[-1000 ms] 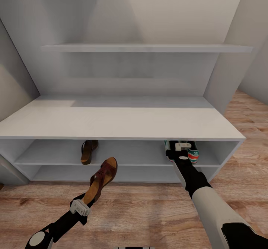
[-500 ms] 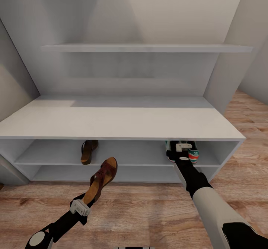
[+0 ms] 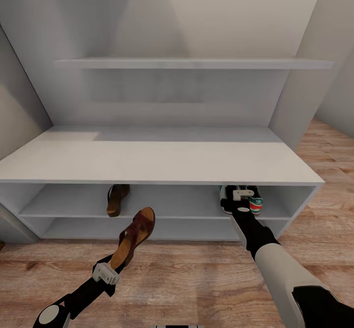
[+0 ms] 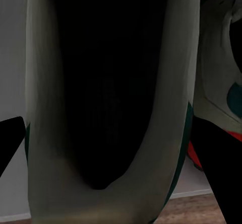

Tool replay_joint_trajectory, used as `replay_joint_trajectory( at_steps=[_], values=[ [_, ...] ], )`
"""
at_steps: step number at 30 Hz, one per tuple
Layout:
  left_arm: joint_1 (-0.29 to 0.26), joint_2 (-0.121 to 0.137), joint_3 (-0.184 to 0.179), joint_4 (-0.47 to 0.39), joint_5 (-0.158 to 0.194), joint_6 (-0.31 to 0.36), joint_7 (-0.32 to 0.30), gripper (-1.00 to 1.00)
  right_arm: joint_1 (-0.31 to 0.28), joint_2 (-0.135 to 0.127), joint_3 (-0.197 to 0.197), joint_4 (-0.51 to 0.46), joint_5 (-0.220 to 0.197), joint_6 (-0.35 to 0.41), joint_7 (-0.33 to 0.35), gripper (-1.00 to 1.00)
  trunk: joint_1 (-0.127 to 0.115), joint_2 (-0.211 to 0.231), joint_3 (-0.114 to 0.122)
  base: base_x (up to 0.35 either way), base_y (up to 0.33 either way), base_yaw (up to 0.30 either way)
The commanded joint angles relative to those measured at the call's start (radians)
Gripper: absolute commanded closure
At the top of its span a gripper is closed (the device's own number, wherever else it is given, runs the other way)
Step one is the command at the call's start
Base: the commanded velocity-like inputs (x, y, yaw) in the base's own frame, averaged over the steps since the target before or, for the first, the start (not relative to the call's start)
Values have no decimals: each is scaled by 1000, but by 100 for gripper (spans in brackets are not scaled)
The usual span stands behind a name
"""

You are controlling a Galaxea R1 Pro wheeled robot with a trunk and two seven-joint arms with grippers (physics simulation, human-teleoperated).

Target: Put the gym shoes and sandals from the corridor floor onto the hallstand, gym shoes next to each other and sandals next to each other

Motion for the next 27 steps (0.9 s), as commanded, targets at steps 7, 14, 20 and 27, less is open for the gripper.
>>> replay_joint_trajectory(
  at_steps=[7, 14, 20, 27],
  values=[
    [-1, -1, 3, -1, -12, -9, -3, 100, -2, -2, 3, 4, 5, 3, -5, 100, 0, 0, -1, 0, 0, 0],
    [-1, -1, 2, -1, -13, -9, -3, 100, -2, -2, 4, 7, 5, -19, -5, 100, 0, 0, -1, 0, 0, 0],
    [-1, -1, 3, -1, -13, -9, -3, 100, -2, -3, 4, 11, 5, -25, -5, 100, 0, 0, -1, 0, 0, 0],
    [-1, -1, 3, -1, -13, -9, -3, 100, -2, -2, 4, 13, 5, -28, -5, 100, 0, 0, -1, 0, 0, 0]
  ],
)
